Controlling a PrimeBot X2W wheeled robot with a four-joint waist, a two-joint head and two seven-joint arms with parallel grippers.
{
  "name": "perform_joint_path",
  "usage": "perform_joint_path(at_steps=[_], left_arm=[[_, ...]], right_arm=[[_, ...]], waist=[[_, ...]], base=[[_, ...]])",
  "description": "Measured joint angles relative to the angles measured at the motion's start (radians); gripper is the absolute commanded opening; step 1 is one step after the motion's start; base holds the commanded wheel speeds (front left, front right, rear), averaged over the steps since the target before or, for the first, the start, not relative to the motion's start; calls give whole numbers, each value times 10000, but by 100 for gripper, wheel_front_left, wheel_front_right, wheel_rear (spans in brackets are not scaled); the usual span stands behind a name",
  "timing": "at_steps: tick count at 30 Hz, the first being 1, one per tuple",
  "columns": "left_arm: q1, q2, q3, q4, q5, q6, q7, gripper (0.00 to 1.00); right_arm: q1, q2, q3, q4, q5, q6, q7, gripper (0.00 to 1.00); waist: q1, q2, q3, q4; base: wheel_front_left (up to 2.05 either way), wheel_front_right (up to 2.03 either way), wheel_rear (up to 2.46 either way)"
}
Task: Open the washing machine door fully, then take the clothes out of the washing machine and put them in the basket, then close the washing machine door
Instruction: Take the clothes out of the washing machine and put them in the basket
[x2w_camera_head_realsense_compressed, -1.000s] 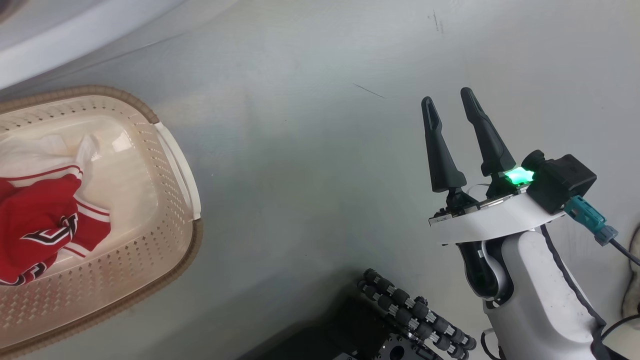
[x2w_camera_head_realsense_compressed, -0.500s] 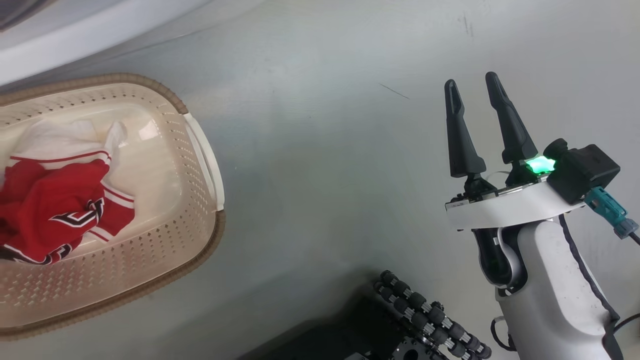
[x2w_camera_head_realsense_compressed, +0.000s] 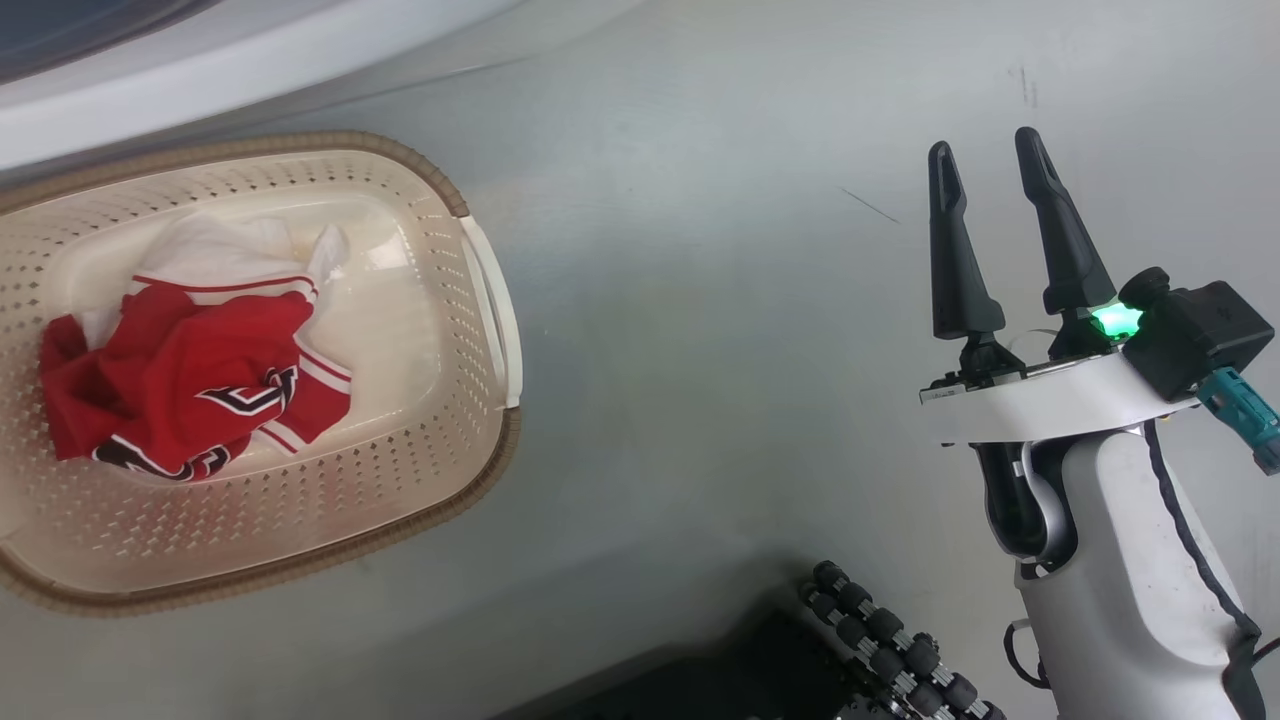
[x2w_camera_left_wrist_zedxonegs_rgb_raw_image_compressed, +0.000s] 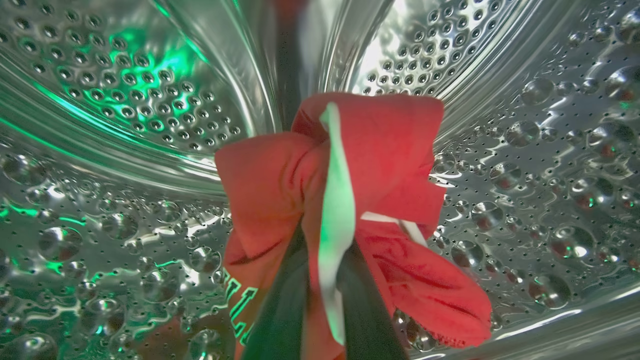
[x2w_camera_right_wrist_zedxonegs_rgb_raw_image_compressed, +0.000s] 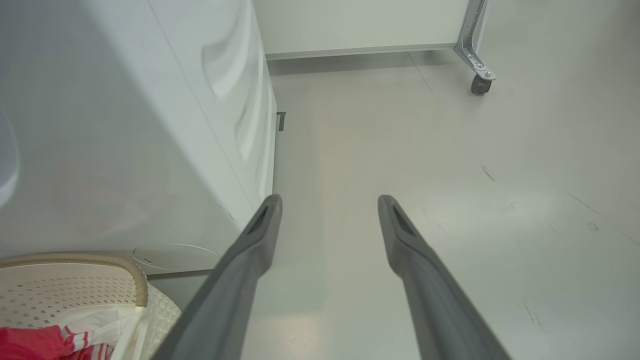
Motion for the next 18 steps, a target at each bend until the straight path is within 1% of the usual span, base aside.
perform_joint_path(at_steps=[4, 5, 6, 7, 9, 13, 18], left_arm=[[610, -59, -88, -405, 389, -2, -943, 0], [610, -59, -88, -405, 389, -2, -943, 0], [957, -79, -107, -589, 700, 0, -1427, 0], [957, -79, -107, -589, 700, 0, -1427, 0], [1366, -153, -117, -771, 869, 44, -1908, 0], [2273, -476, -155, -1078, 1300, 485, -2911, 0], [3275, -807, -359, -1476, 1739, 982, -3866, 0]], right_arm=[[1, -19, -184, 12, -140, 2, 0, 100], [1, -19, -184, 12, -140, 2, 0, 100], [3, -21, -257, 13, -199, 2, 0, 100], [3, -21, -257, 13, -199, 2, 0, 100], [19, -23, -339, 21, -247, 4, 0, 100], [63, -29, -453, 54, -399, 13, 0, 100], [88, -31, -523, 102, -525, 100, 0, 100]], waist=[[0, 0, -149, 255], [0, 0, -149, 255], [0, 0, -231, 376], [0, 0, -231, 376], [0, 0, -323, 494], [0, 0, -534, 714], [0, 0, -846, 938]], base=[[0, 0, 0], [0, 0, 0], [0, 0, 0], [0, 0, 0], [0, 0, 0], [0, 0, 0], [0, 0, 0]])
